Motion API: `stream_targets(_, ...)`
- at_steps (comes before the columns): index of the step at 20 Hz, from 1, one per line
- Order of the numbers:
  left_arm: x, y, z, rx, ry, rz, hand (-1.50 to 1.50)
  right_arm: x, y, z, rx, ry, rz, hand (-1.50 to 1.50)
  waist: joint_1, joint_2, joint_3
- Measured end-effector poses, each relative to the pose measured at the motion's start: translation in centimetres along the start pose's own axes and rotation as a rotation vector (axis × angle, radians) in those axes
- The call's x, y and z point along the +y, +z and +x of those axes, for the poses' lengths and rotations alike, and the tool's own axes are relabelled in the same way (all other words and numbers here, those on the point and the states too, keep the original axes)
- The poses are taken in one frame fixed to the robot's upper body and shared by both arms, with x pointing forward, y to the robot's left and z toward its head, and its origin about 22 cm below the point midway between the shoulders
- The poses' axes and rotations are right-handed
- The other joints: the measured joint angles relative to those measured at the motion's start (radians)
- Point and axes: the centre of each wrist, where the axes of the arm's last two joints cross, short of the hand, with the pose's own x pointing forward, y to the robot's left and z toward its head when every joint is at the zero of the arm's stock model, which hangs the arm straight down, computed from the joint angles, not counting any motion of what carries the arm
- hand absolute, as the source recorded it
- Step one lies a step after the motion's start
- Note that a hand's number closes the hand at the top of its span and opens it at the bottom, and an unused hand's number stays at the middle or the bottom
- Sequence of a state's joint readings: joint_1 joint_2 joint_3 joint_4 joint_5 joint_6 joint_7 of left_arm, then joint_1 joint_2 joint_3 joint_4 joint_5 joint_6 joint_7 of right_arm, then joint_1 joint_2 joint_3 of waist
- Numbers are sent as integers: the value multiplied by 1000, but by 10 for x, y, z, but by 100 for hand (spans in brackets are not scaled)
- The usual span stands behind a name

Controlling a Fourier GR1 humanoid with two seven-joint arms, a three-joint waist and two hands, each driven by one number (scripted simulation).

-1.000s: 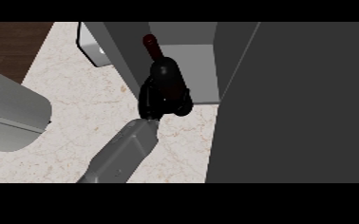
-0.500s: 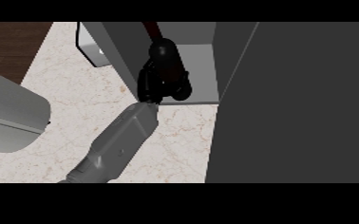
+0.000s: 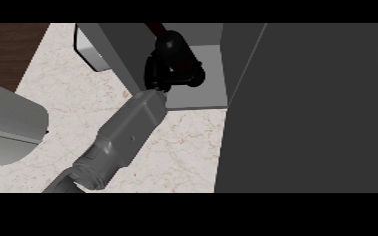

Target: Pick up the wine, place it into the cabinet and close the cabinet

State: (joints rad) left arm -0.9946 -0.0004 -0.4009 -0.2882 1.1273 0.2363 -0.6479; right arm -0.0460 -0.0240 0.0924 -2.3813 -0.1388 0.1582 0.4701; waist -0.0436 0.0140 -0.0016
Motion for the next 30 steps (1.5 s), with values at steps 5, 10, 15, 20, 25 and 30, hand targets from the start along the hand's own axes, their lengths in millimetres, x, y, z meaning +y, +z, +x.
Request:
stream_targets(5, -7, -7, 8, 14, -30, 18, 150, 0, -4, -3, -9, -5, 19, -150, -19, 5, 0)
stream_targets(10, -7, -9, 9, 4, -12, 29, 150, -1, -6, -2, -19, -12, 30, -150, -32, 8, 0)
stream_targets(15, -6, -6, 6, -1, 5, 37, 150, 1, -12, -4, -24, -19, 50, -150, -50, 10, 0)
stream_targets(20, -4, 1, -1, 21, -3, 36, 150, 5, -19, -4, -27, -25, 71, -150, -68, 14, 0)
stream_targets(25, -5, 9, -7, 36, -5, 28, 150, 7, -19, -4, -27, -33, 73, -150, -80, 15, 0)
stream_targets(30, -13, 14, -8, 32, 23, 49, 150, 10, -22, -7, -31, -37, 87, -150, -93, 17, 0)
